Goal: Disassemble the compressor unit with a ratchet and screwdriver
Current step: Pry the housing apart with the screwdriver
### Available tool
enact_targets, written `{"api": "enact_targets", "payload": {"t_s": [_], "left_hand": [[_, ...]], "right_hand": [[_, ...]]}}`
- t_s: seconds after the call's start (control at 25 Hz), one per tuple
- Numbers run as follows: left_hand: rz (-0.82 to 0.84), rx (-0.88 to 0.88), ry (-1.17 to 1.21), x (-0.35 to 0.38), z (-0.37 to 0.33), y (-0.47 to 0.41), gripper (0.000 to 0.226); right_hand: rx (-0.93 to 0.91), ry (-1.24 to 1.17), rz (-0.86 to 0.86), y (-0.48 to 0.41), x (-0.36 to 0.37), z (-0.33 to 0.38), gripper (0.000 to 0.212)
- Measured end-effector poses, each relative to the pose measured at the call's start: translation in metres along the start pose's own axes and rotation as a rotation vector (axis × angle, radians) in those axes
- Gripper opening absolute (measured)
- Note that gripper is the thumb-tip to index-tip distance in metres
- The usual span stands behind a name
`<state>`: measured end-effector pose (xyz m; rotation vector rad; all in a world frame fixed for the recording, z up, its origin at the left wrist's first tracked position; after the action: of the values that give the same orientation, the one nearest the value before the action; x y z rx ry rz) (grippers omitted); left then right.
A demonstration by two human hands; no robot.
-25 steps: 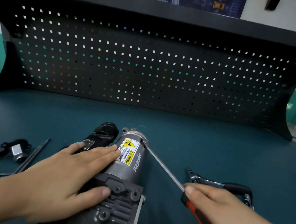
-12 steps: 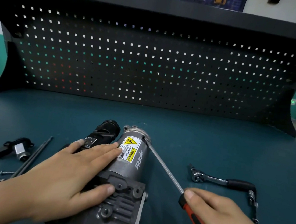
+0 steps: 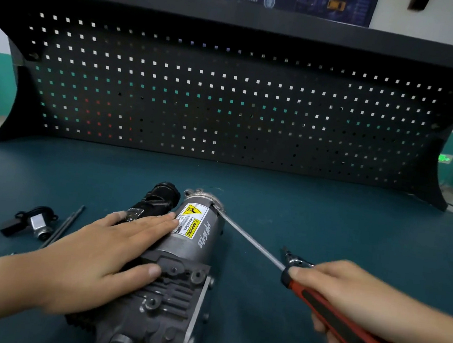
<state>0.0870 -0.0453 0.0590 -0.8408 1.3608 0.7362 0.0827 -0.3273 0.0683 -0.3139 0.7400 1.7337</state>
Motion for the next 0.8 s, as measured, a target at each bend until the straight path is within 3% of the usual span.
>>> {"api": "enact_targets", "payload": {"t_s": [0.24, 0.32, 0.44, 0.64, 0.8], "left_hand": [[0.030, 0.035, 0.034, -0.001, 0.009, 0.001, 0.079], [0.018, 0.031, 0.041, -0.001, 0.007, 0.001, 0.079], [0.001, 0.019, 0.050, -0.001, 0.002, -0.002, 0.080], [-0.011, 0.006, 0.030, -0.002, -0.004, -0.006, 0.079], [-0.048, -0.007, 0.018, -0.002, -0.007, -0.005, 0.079]], "right_hand": [[0.028, 0.322, 0.122, -0.003, -0.051, 0.083, 0.041], [0.010, 0.350, 0.120, -0.003, -0.042, 0.082, 0.042], [-0.035, 0.443, -0.016, 0.001, 0.006, 0.032, 0.043], [-0.081, 0.159, -0.172, -0.002, 0.028, -0.009, 0.040], [-0.115, 0.097, -0.157, -0.003, 0.035, -0.021, 0.041]]}}
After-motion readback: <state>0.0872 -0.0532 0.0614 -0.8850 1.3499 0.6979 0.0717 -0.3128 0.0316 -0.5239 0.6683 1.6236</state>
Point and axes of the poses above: each hand's wrist, its own y-axis away from the middle knuckle, its own x-axis out of the palm, z = x × y, the point moved 4 cm from there along -y, towards the middle knuckle, and after that the axes turned 1 degree about -y, right-handed, at the moved point
